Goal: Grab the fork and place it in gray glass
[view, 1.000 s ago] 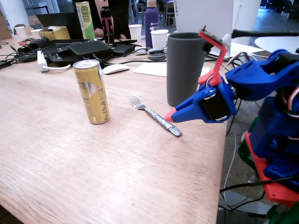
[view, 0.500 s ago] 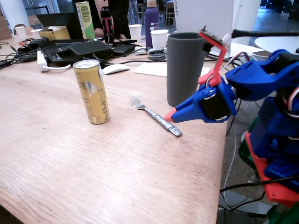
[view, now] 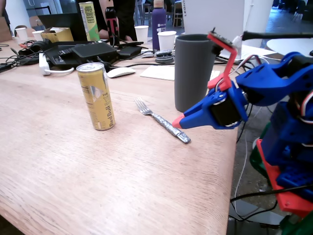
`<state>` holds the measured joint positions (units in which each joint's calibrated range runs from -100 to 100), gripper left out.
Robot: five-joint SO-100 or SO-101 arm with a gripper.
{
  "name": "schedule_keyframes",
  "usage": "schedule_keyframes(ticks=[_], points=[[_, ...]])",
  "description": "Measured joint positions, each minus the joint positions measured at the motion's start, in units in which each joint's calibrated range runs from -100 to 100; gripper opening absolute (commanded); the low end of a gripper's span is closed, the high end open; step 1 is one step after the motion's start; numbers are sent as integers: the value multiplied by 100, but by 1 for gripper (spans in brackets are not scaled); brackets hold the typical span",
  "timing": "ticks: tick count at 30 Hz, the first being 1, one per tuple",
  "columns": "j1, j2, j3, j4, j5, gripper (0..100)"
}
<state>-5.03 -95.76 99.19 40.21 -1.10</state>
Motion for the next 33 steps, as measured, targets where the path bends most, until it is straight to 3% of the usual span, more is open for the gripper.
schedule_keyframes(ticks=[3,8,13,16,23,27,33], points=[[-75,182,-685,99,-10,0],[-75,2629,-2849,99,-83,0],[-667,5205,-5482,133,-864,0],[-507,6312,-6655,422,-952,0],[235,7108,-8440,2948,-1524,0],[1287,7289,-8503,3056,-1519,0],[1437,7289,-8530,3056,-1504,0]])
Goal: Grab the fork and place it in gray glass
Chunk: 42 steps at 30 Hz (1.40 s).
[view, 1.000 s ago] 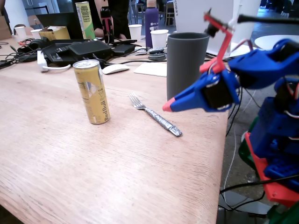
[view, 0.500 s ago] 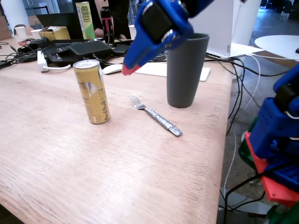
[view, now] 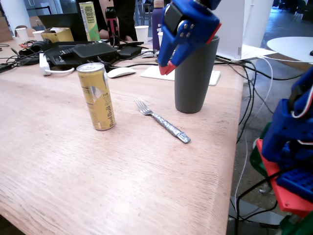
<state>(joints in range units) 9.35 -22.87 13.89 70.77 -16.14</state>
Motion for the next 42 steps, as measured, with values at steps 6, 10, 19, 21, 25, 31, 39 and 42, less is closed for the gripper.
schedule_keyframes(ticks=[6,10,19,21,25,31,39,42], points=[[470,623,-739,0,10,0],[1080,1176,-848,0,5,0],[986,2093,-875,33,5,0],[968,2291,-884,33,5,0],[573,2447,-893,17,332,0],[592,2758,-893,17,425,0],[207,3511,-893,17,723,0],[94,3511,-893,17,733,0]])
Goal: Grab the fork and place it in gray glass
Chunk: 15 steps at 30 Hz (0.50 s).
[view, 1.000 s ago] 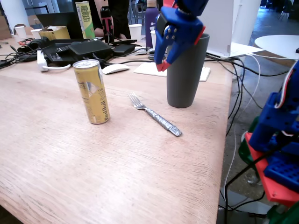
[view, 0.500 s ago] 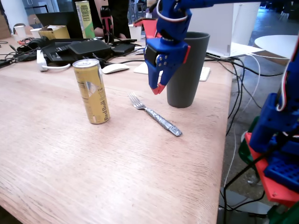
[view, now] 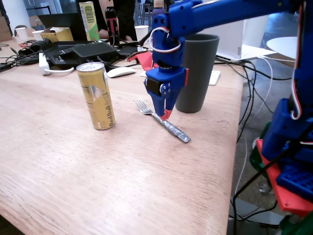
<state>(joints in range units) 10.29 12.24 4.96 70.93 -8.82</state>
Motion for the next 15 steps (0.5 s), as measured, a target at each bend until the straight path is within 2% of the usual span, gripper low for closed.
schedule_keyframes(ticks=[4,7,9,15], points=[[-9,0,0,0,98,3],[0,182,0,0,195,20],[56,199,-9,0,195,28],[113,199,-9,0,195,30]])
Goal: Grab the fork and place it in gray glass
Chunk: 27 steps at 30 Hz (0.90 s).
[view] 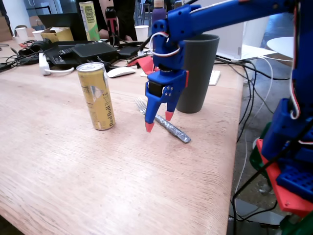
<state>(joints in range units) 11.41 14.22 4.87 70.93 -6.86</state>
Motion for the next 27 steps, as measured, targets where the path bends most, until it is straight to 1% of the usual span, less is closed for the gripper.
schedule_keyframes(ticks=[6,14,18,27], points=[[0,0,0,-646,0,30],[75,0,0,-663,0,30],[705,121,0,-679,5,30],[855,502,-36,-679,5,30]])
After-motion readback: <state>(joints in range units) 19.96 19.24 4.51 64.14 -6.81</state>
